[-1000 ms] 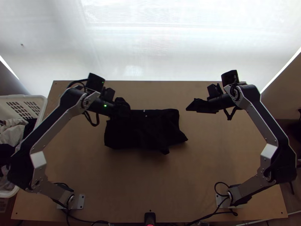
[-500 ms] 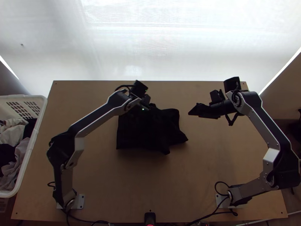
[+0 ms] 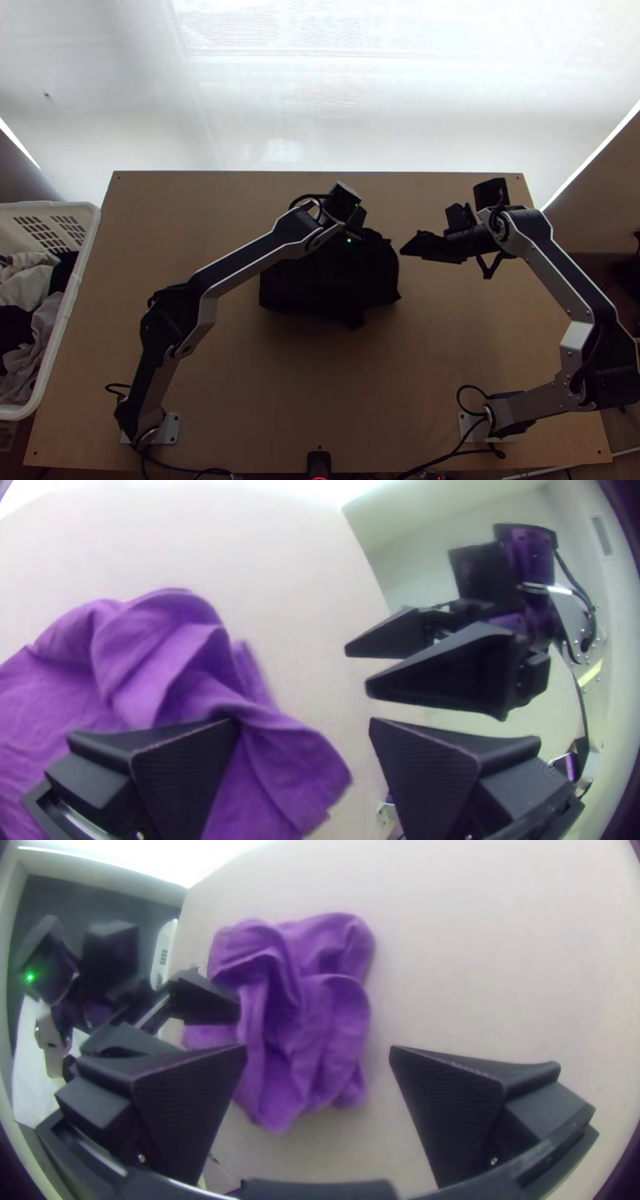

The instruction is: Fold the t-shirt

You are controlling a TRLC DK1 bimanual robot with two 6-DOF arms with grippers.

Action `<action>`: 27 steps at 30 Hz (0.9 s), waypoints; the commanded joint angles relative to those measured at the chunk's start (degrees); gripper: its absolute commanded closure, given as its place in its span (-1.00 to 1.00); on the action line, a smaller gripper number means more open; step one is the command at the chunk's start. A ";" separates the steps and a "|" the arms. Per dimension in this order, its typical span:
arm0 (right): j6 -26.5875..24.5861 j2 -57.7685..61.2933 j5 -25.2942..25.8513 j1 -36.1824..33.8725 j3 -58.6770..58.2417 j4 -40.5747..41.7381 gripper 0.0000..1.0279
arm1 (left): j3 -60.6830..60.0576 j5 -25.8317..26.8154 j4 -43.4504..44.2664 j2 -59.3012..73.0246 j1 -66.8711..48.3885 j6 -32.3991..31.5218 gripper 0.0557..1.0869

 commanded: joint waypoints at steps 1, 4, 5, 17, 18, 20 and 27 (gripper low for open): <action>0.14 -0.65 -0.10 0.64 -1.59 1.71 -0.92 | 1.01 0.18 4.10 -5.39 1.75 -1.84 -0.92; 0.14 -1.61 -0.01 1.78 -1.06 2.24 -0.92 | 0.84 0.53 4.10 -9.70 4.92 -2.81 -0.92; 0.14 -2.14 -0.01 2.22 -0.71 2.76 -0.92 | 0.49 0.71 3.57 -10.75 6.06 -2.37 -0.92; 10.07 5.33 -7.66 11.80 12.30 3.03 -0.92 | -17.00 -0.70 -3.11 -23.76 18.54 8.44 -0.92; 11.30 6.47 -9.41 12.59 12.83 3.03 -0.92 | -18.50 -0.87 -3.11 -24.91 19.07 8.97 -0.92; 12.27 8.49 -10.12 14.88 13.18 3.03 -0.92 | -20.78 -0.96 -3.02 -27.37 20.12 9.67 -0.92; 12.18 16.67 -2.47 12.15 13.36 3.47 -0.92 | -24.74 -4.48 -2.23 -34.22 21.71 11.43 -0.92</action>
